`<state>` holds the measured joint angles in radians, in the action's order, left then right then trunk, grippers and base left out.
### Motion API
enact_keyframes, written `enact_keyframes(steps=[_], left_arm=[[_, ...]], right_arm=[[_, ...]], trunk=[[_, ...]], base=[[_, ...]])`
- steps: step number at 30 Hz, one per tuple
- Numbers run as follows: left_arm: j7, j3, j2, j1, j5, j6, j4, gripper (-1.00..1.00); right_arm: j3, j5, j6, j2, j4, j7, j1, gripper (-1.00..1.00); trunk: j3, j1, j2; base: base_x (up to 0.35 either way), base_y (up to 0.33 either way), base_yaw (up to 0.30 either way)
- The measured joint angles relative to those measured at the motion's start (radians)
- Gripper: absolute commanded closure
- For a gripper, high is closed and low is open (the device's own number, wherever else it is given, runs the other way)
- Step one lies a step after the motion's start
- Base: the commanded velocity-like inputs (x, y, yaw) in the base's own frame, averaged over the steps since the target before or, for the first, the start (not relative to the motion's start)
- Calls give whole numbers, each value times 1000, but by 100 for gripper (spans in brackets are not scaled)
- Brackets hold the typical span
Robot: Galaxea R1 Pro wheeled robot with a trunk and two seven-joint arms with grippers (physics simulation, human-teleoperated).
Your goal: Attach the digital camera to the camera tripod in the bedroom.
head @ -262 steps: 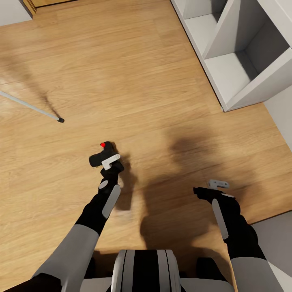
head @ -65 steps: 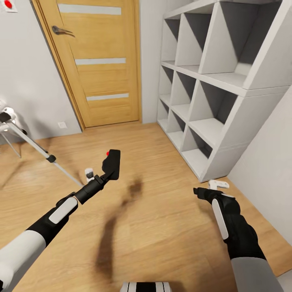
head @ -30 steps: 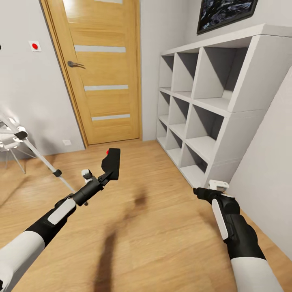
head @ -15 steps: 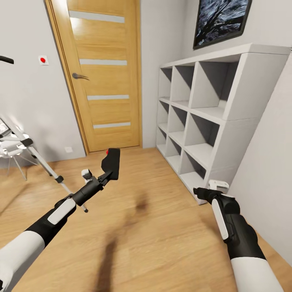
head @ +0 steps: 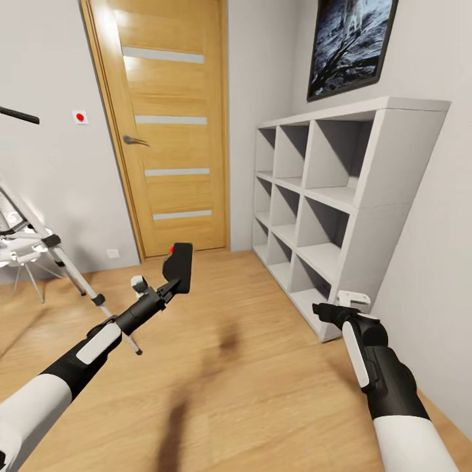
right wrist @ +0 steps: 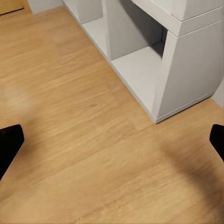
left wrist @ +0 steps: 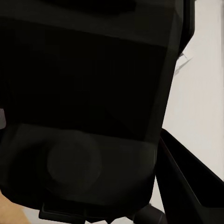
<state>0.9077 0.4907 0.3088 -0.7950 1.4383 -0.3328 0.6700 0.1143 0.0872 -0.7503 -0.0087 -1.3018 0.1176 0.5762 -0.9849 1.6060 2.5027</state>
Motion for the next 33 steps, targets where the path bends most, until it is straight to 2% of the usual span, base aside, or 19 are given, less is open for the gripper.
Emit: enact_keyframes(steps=[13, 33], left_arm=[[0, 0, 0, 0, 0, 0, -2, 100], [2, 0, 0, 0, 2, 0, -4, 100]], right_arm=[[0, 0, 1, 1, 0, 0, 0, -100], [0, 0, 1, 0, 0, 0, 0, -100]], trunk=[[50, -6, -3], [113, -82, -143]], base=[[0, 0, 0], [0, 0, 0]])
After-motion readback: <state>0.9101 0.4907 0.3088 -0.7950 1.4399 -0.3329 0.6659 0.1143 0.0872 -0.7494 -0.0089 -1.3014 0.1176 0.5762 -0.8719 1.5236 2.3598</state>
